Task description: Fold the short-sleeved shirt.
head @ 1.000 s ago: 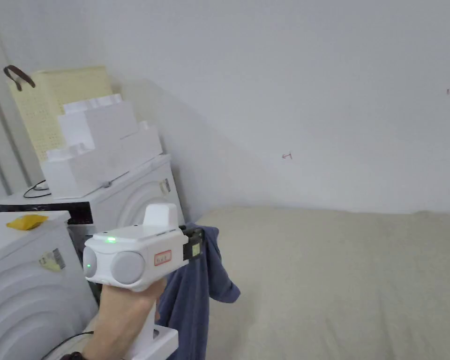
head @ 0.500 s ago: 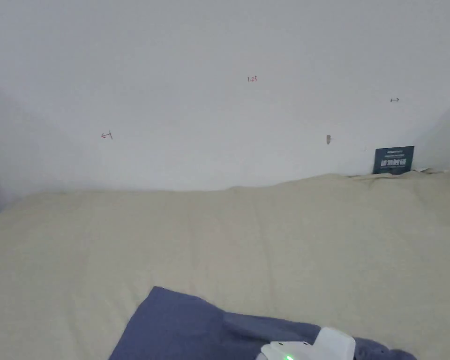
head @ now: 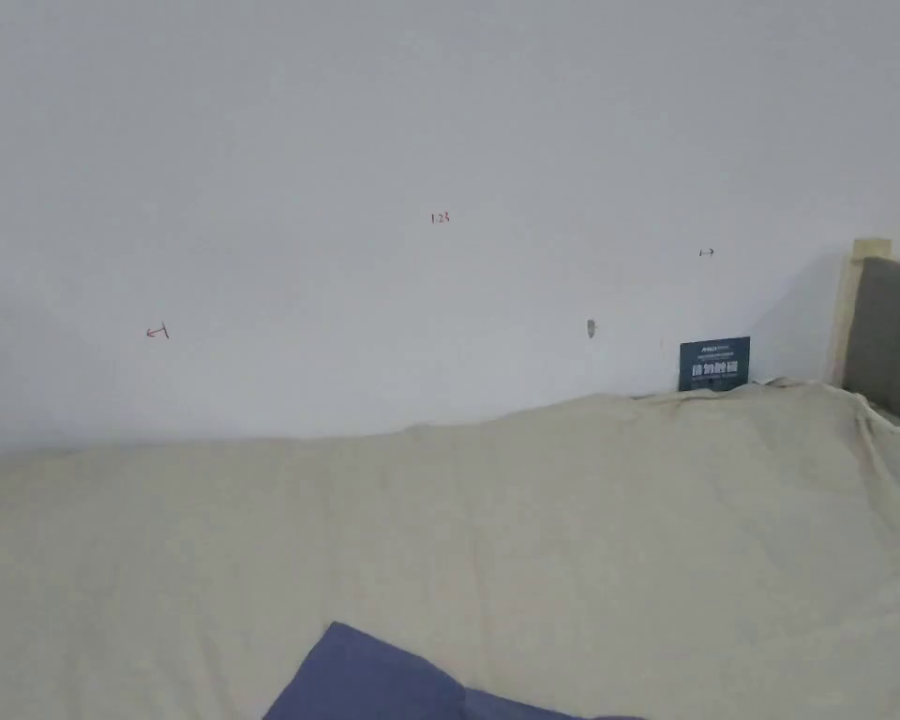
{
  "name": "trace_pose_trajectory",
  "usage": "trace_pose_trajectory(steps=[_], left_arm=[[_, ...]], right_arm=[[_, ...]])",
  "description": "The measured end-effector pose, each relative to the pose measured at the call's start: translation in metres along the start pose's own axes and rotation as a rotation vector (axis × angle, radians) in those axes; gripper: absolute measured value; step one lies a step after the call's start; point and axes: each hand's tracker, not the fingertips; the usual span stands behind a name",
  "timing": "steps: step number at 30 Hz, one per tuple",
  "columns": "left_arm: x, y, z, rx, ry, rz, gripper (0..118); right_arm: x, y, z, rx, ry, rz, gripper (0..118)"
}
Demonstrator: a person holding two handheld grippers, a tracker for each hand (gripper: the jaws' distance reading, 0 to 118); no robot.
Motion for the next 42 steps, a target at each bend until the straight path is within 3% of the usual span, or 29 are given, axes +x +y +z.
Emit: trace_pose_trajectory(steps=[6,13,15,16,17,20,27,32,39,42], left_arm=[[-0.062,-0.033,0.19,0.217,0.256,0.149,83],[-0.051,-0.103,0.298,0.289,0.508,0.214,77],[-0.043,-0.117,0.306,0.292,0.56,0.243,58],[-0.038,-0.123,0.31,0.294,0.581,0.238,35],[-0.031,-0.131,0.313,0.337,0.617,0.239,19],[-0.022,-0.142,0.316,0.34,0.622,0.268,1],[-0.016,-0.143,0.315,0.308,0.561,0.312,0],[-0.014,-0.137,0.308,0.281,0.548,0.269,0],[-0.023,-0.118,0.285,0.255,0.481,0.214,0],[-0.036,-0.087,0.259,0.229,0.454,0.149,8]], right_arm=[[-0.074,0.014,-0.006,0.03,0.18,0.131,7],[-0.138,0.014,-0.003,0.046,0.326,0.228,7],[-0.149,0.011,0.0,0.057,0.339,0.27,7],[-0.151,0.009,0.002,0.062,0.341,0.287,7],[-0.154,0.006,0.004,0.067,0.339,0.296,7],[-0.154,-0.001,0.008,0.063,0.334,0.306,7],[-0.138,-0.01,0.012,0.049,0.291,0.282,7],[-0.133,-0.007,0.013,0.054,0.283,0.248,7],[-0.132,-0.008,0.009,0.046,0.279,0.257,7],[-0.127,-0.01,0.004,0.03,0.275,0.249,7]])
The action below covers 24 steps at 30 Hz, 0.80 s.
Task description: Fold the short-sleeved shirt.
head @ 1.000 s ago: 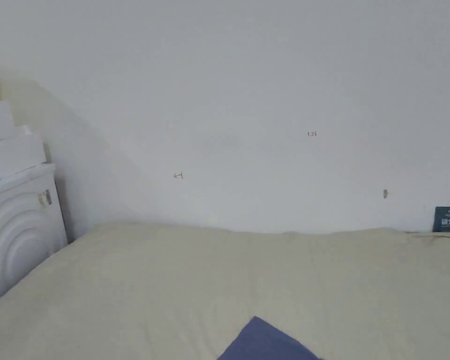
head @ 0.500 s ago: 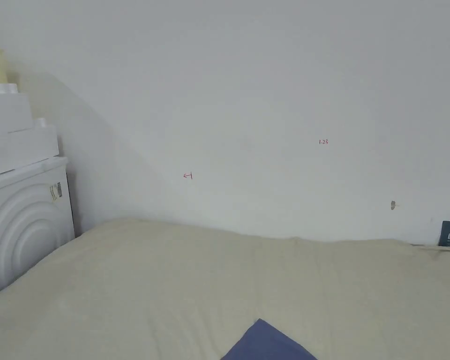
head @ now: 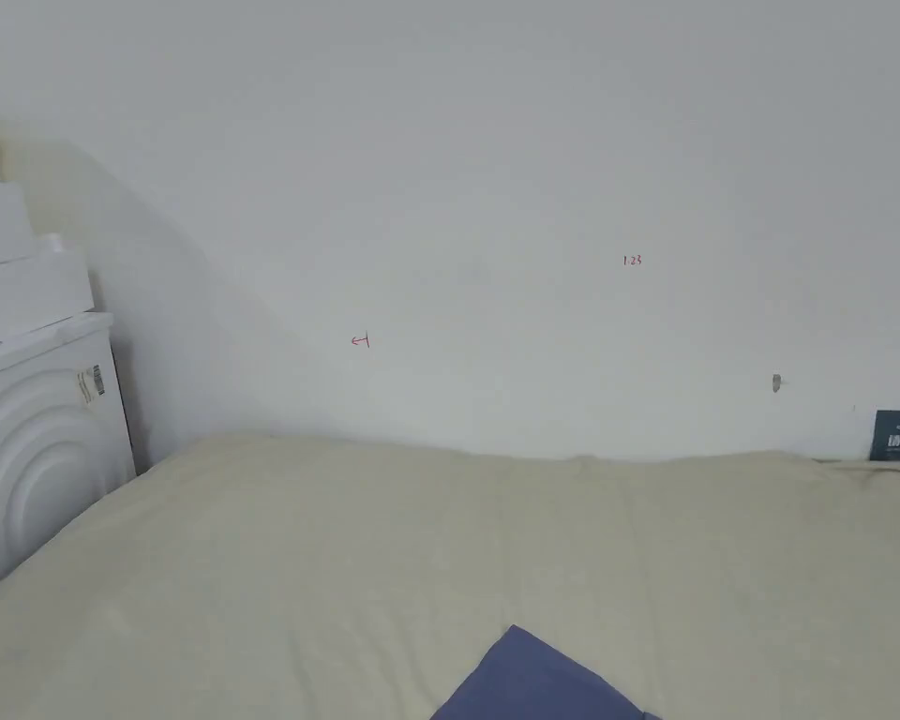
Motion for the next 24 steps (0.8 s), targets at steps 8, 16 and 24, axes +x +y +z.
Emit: trace_pose_trajectory(steps=[8,16,24], left_arm=[[0.009,0.082,-0.2,-0.157,-0.104,-0.179,74],[0.011,0.105,-0.438,-0.367,-0.09,-0.267,74],[-0.007,0.08,-0.543,-0.475,-0.132,-0.312,74]], right_arm=[[0.044,-0.001,-0.024,-0.06,-0.075,-0.086,7],[0.105,-0.004,-0.051,-0.151,-0.207,-0.215,7],[0.147,-0.006,-0.058,-0.183,-0.293,-0.284,7]])
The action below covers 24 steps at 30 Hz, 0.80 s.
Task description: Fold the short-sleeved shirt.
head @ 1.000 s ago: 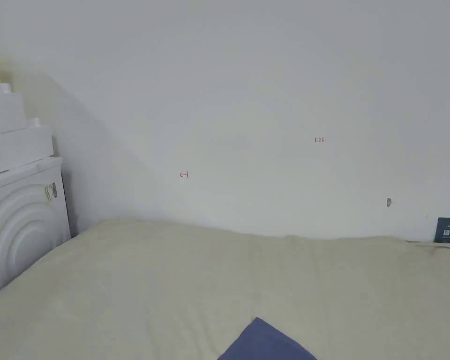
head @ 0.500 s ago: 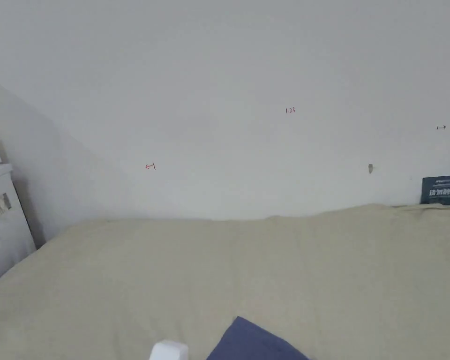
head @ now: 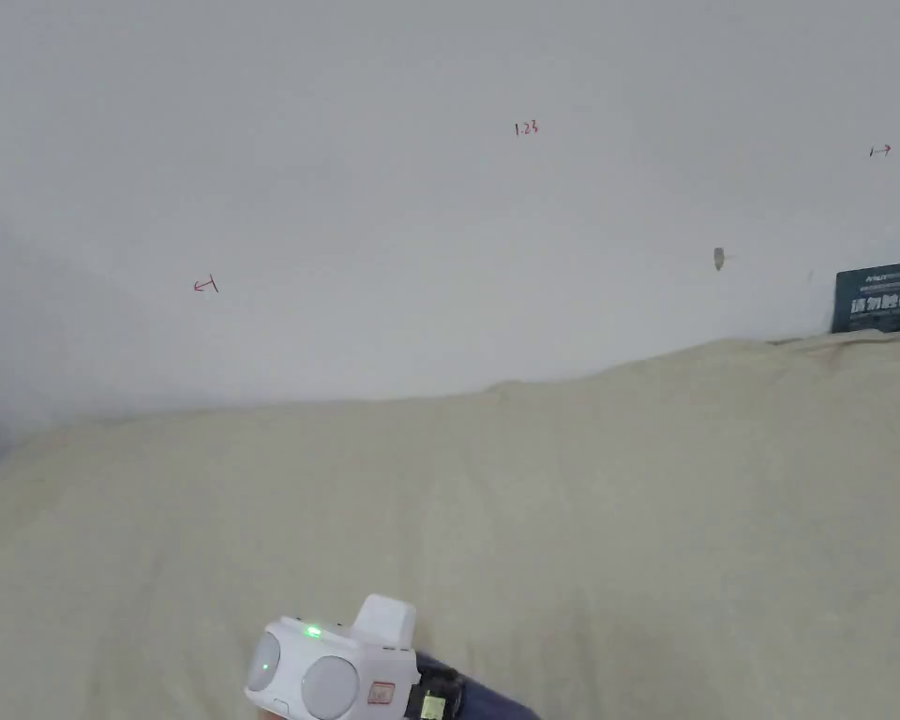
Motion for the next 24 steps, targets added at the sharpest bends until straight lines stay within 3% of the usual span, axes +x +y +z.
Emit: trace_pose_trajectory(steps=[3,5,6,7,8,11,14,15,17,20,22,24], left_arm=[[0.0,-0.005,-0.001,0.041,-0.002,-0.022,77],[0.0,-0.008,0.0,0.021,-0.003,0.002,65],[0.007,-0.007,0.006,0.021,0.008,0.002,43],[0.014,-0.008,0.01,0.031,0.016,-0.009,3],[0.023,-0.01,0.012,0.034,-0.017,-0.051,2],[0.052,-0.012,0.004,-0.016,0.119,-0.228,1],[0.05,0.001,-0.008,-0.107,0.113,-0.11,1],[0.047,0.006,-0.01,-0.133,0.098,-0.077,1],[0.04,0.014,-0.011,-0.164,0.074,-0.019,1],[0.032,0.017,-0.013,-0.175,0.053,0.014,1],[0.03,0.017,-0.013,-0.178,0.051,0.038,1],[0.029,0.018,-0.015,-0.183,0.05,0.043,1]], right_arm=[[0.002,0.002,-0.004,-0.006,-0.009,-0.003,7],[0.002,0.002,-0.007,-0.007,0.0,-0.006,7],[0.0,0.002,-0.009,-0.01,0.007,-0.007,7],[-0.002,0.002,-0.011,-0.01,0.013,-0.007,7],[-0.003,0.002,-0.012,-0.007,0.02,-0.006,7],[-0.008,0.005,-0.016,0.0,0.058,0.002,8],[-0.013,0.017,-0.019,0.026,0.067,0.05,14],[-0.014,0.024,-0.022,0.049,0.054,0.059,22],[-0.012,0.041,-0.031,0.063,0.04,0.054,49],[-0.003,0.08,-0.054,0.087,0.045,0.029,64],[0.0,0.11,-0.074,0.097,0.045,0.034,81],[0.003,0.141,-0.1,0.069,0.032,0.031,81]])
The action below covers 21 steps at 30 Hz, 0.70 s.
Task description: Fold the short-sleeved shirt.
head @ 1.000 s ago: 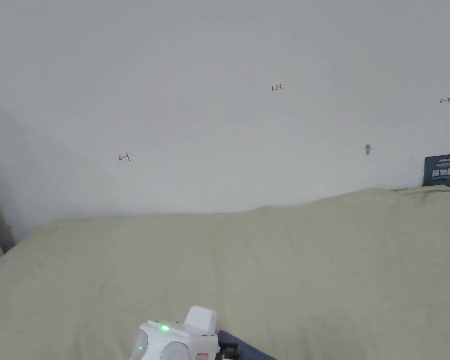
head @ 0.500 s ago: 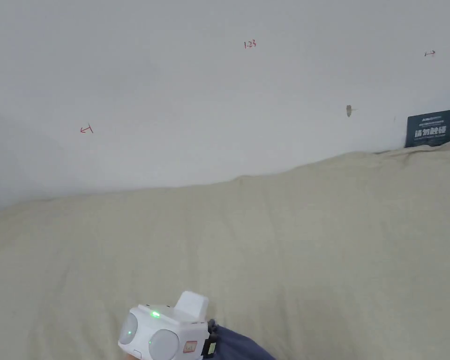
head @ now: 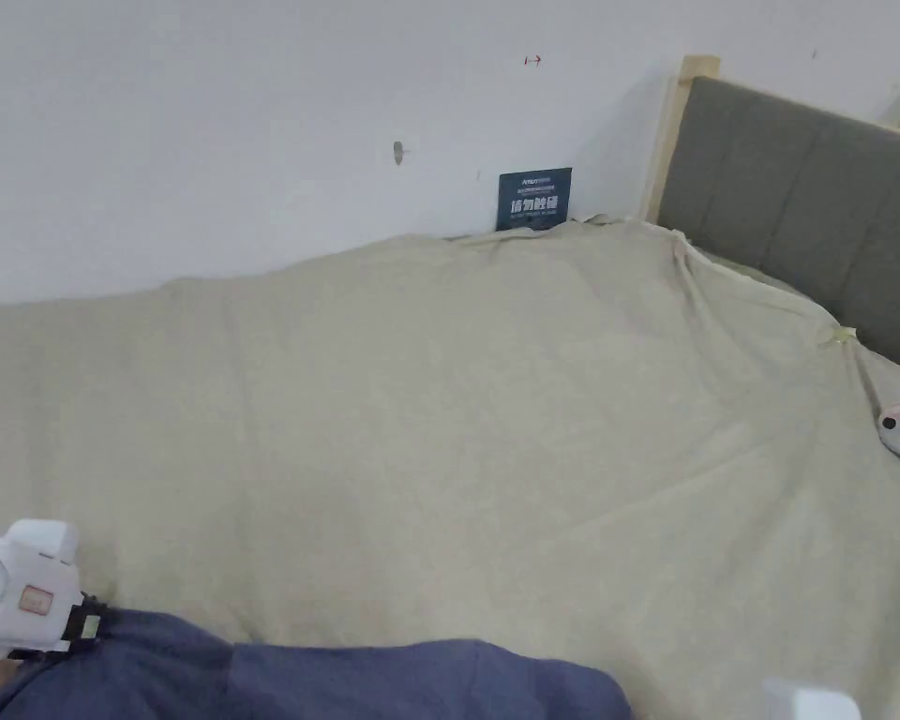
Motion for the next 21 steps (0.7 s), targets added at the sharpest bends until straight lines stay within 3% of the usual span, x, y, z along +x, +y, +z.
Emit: trace_pose_trajectory(steps=[6,7,9,10,12,14,18,21], left_arm=[[-0.006,0.001,0.001,-0.007,-0.026,0.021,2],[-0.006,0.001,0.001,-0.005,-0.028,0.024,2],[-0.005,-0.002,0.002,0.003,-0.032,0.027,2],[-0.005,-0.003,0.003,0.009,-0.033,0.028,2],[-0.006,-0.006,0.004,0.025,-0.034,0.033,2],[0.002,-0.012,0.01,0.041,-0.027,0.029,2],[0.014,-0.018,0.025,0.09,0.009,0.006,2],[0.006,-0.028,0.051,0.196,-0.029,0.05,2]], right_arm=[[0.019,0.039,-0.082,-0.155,-0.078,-0.031,80],[0.019,0.038,-0.089,-0.183,-0.09,-0.025,75],[0.011,0.03,-0.093,-0.179,-0.097,0.004,38],[0.006,0.025,-0.092,-0.178,-0.118,0.042,30],[-0.003,0.019,-0.089,-0.16,-0.127,0.134,29],[-0.006,0.017,-0.086,-0.175,-0.092,0.102,8],[-0.003,0.017,-0.08,-0.179,0.004,0.015,6],[-0.007,0.021,-0.056,-0.098,0.047,0.013,6]])
